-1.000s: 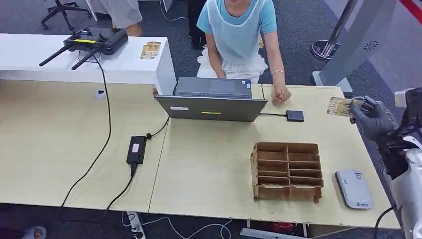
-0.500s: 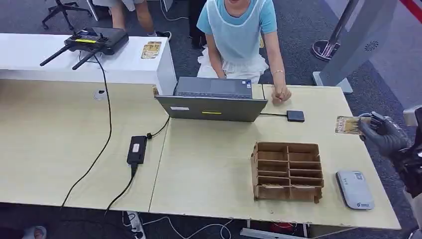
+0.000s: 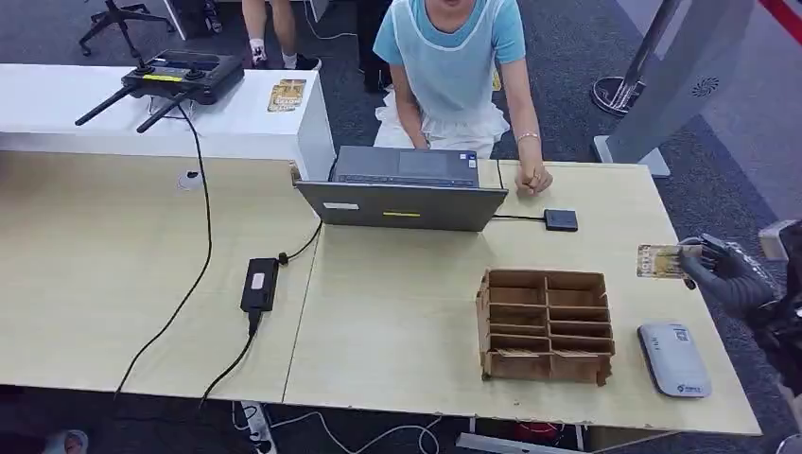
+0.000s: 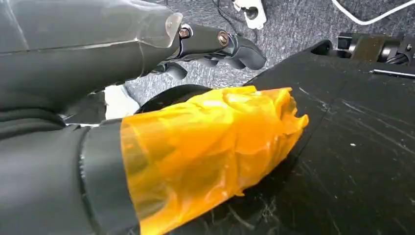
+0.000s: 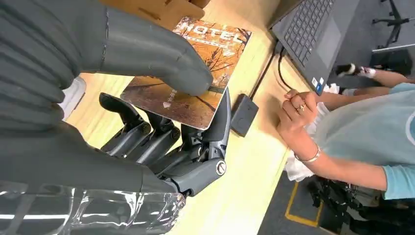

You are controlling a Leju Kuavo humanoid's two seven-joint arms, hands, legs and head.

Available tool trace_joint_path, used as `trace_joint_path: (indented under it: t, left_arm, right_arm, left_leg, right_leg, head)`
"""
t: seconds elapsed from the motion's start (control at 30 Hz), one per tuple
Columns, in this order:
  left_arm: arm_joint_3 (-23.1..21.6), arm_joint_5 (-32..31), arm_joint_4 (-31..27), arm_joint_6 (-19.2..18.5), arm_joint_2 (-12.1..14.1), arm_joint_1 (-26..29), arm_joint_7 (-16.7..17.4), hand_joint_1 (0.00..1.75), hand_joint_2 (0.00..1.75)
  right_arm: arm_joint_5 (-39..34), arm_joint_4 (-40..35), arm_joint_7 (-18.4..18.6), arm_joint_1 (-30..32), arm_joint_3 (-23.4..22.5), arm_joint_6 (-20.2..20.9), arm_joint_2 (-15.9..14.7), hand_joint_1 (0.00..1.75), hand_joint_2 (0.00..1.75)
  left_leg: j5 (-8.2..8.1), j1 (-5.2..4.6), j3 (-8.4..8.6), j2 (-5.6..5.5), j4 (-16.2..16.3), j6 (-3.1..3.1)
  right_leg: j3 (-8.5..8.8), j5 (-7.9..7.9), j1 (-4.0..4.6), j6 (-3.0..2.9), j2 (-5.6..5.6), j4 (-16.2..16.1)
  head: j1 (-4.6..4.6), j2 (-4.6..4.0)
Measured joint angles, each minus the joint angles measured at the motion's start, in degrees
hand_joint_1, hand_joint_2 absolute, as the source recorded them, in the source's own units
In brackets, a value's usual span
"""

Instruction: Pass the card to the sensor for recognition and then transmit it.

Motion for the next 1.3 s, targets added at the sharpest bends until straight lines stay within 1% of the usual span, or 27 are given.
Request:
trace_joint_path:
  t: [0.2, 0.33, 0.67, 0.87, 0.97, 1.13, 1.3]
  left_arm:
    - [-1.3, -2.0, 0.0, -0.7, 0.0, 0.0, -0.5, 0.00, 0.00]
    - [-2.9, -3.3, 0.0, -1.4, -0.1, -0.3, -0.6, 0.00, 0.00]
    - [-5.1, -4.3, 0.0, -1.5, -0.1, -0.5, -1.0, 0.00, 0.00]
    - [-5.8, -4.6, 0.0, -1.4, -0.1, -0.5, -1.1, 0.00, 0.00]
    - [-6.6, -6.1, 0.0, -1.6, -0.1, -0.5, -1.6, 0.00, 0.00]
    - [-9.8, -7.2, 0.0, -2.4, -0.4, -0.6, -3.2, 0.00, 0.00]
    - [-12.2, -7.2, 0.0, -2.7, -0.4, -0.7, -3.5, 0.00, 0.00]
  right_arm:
    - [1.4, 0.0, 0.0, 0.1, 0.5, 0.3, -0.3, 1.75, 1.75]
    - [5.4, 0.3, 1.4, -0.1, 2.4, -1.4, -1.0, 1.75, 1.75]
    - [6.3, 4.0, -1.0, 0.1, 4.9, -3.3, -1.1, 1.75, 1.75]
    - [6.2, 4.9, -1.8, 1.7, 5.0, -3.9, -1.2, 1.75, 1.75]
    - [6.3, 5.0, -2.3, 2.6, 4.9, -4.2, -1.2, 1.75, 1.75]
    - [6.9, 5.0, -2.6, 3.2, 4.6, -4.1, -1.2, 1.75, 1.75]
    - [6.3, 5.0, -3.1, 4.9, 3.2, -3.8, -1.7, 1.75, 1.75]
  left_leg:
    - [0.00, 0.00, 0.00, 0.00, 0.0, 0.00]
    - [0.00, 0.00, -0.02, -0.01, 0.0, 0.00]
    - [0.00, 0.00, 0.00, -0.01, 0.0, 0.00]
    - [0.00, 0.00, -0.01, -0.01, 0.0, 0.00]
    - [0.00, 0.00, -0.01, -0.01, 0.0, 0.00]
    - [0.00, 0.00, 0.01, -0.01, 0.0, 0.00]
    - [-0.01, -0.01, -0.01, -0.03, 0.0, 0.01]
  right_leg:
    - [0.00, 0.00, 0.00, 0.00, 0.00, 0.0]
    - [0.00, 0.00, 0.00, 0.00, -0.01, 0.0]
    - [0.00, 0.00, 0.00, 0.00, -0.02, 0.0]
    - [-0.01, 0.00, 0.00, 0.00, 0.00, 0.0]
    - [-0.01, 0.00, 0.00, 0.00, -0.01, 0.0]
    - [0.00, 0.00, 0.00, 0.01, -0.01, 0.0]
    - [-0.01, 0.00, -0.01, 0.01, -0.02, 0.0]
  head:
    - [0.00, 0.00]
    - [0.00, 0.02]
    - [0.00, 0.00]
    - [0.00, 0.00]
    - [0.00, 0.00]
    - [0.00, 0.00]
    - [0.00, 0.02]
